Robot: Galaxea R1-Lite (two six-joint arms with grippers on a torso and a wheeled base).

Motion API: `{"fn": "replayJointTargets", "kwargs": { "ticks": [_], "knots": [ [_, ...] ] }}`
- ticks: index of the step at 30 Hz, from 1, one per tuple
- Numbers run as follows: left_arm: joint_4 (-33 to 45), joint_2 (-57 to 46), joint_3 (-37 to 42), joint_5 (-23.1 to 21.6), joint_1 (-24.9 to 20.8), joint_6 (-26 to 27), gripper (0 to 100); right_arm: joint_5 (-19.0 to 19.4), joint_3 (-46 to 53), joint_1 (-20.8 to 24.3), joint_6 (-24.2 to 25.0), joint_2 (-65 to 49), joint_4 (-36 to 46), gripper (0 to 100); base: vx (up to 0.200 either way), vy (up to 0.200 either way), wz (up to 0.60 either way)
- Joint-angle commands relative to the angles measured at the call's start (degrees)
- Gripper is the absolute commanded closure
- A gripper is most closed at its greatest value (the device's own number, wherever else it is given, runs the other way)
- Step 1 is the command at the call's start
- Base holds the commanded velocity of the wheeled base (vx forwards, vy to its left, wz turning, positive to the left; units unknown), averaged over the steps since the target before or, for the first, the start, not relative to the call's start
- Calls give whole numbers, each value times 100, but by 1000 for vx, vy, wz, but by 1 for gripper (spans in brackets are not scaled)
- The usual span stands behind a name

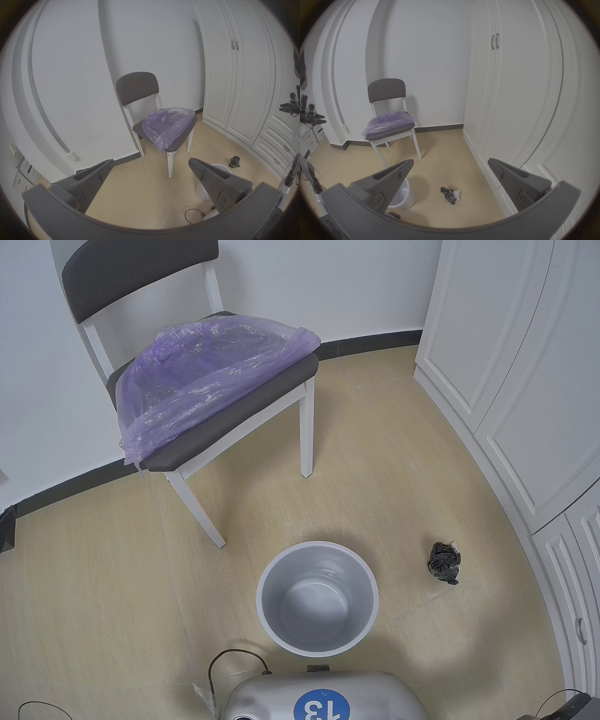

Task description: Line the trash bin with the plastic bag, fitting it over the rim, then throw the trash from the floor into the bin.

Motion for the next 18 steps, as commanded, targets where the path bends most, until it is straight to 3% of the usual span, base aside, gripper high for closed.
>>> {"fn": "replayJointTargets", "kwargs": {
  "ticks": [1, 6, 18],
  "knots": [
    [-662, 1216, 4, -16, 18, -29, 0, -10, -9, 207, 2, 1044, -595, 0, 0, 0, 0],
    [-838, 1682, 75, -16, 44, 32, 0, -89, 0, 471, 11, 1430, -1034, 0, 0, 0, 0],
    [-1269, 2895, 92, 54, 159, 217, 0, -80, -53, 497, 46, 1668, -1148, 0, 0, 0, 0]
  ]
}}
